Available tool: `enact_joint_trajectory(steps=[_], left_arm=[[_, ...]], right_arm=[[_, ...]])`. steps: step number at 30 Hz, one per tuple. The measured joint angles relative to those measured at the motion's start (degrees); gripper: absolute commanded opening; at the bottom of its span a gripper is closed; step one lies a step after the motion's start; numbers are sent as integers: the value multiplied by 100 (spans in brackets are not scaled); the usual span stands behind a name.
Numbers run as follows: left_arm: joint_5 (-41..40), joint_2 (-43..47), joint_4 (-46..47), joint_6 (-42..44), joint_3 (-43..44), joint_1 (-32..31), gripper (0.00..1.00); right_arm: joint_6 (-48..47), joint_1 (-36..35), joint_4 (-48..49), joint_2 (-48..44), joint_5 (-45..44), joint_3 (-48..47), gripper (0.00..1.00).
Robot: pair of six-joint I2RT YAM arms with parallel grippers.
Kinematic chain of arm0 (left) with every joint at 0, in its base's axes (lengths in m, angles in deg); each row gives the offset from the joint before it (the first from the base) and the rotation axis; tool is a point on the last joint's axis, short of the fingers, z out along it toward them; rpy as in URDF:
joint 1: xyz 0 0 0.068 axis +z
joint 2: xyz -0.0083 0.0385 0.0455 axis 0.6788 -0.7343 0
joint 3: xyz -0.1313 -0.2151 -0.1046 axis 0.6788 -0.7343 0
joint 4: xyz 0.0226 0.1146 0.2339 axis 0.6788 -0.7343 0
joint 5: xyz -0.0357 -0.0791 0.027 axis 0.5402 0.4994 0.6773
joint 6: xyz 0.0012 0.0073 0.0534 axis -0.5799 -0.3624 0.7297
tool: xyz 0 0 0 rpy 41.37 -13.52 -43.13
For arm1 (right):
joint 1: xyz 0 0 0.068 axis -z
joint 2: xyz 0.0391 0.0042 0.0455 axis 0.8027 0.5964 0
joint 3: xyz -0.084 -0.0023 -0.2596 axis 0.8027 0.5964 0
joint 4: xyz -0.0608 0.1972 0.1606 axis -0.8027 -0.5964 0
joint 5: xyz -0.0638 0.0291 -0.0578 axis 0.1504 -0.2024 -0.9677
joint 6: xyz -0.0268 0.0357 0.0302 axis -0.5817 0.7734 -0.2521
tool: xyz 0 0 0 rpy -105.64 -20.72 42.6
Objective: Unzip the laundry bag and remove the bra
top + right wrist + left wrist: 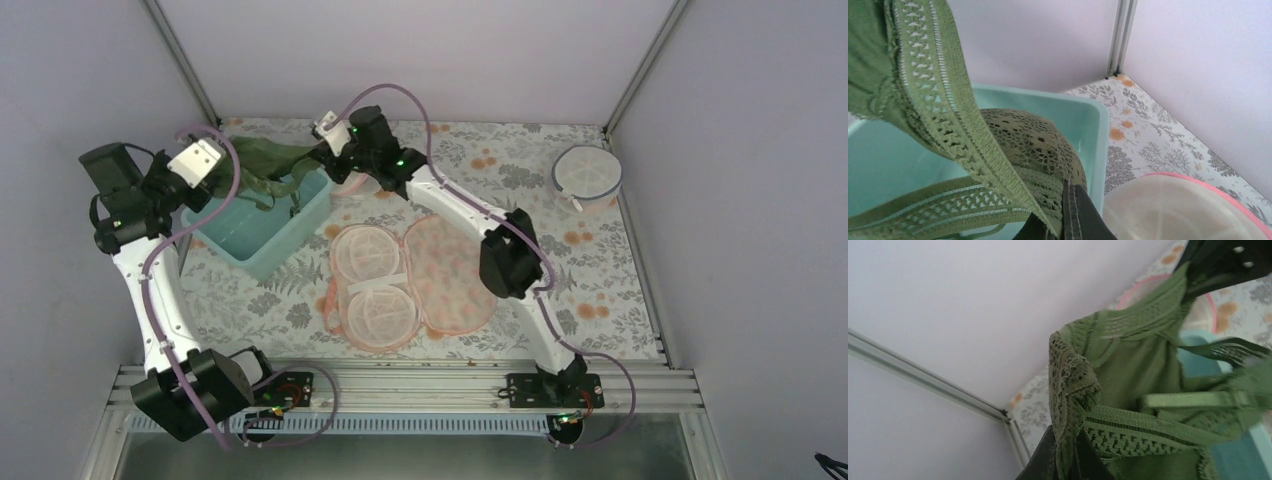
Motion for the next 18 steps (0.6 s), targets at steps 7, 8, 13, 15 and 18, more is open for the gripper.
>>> enact_joint_trajectory(steps=[7, 8, 13, 15, 18], left_arm=[[553, -33, 992, 466, -1292, 315, 2], [621, -90, 1126, 503, -1353, 407, 2], [927, -673, 1567, 767, -1167, 870, 2], [1043, -787, 1604, 1043, -1126, 957, 2], [1233, -780, 1687, 1467, -1207, 970, 2]], right_arm=[[-1021, -363, 435, 855, -793, -328, 3], [-1193, -431, 490, 960, -931, -404, 3], [-1784, -638, 715, 1401, -1285, -979, 3], [-1987, -686, 857, 1469, -1386, -1069, 3], [-2295, -697, 1023, 1512, -1552, -1099, 3]])
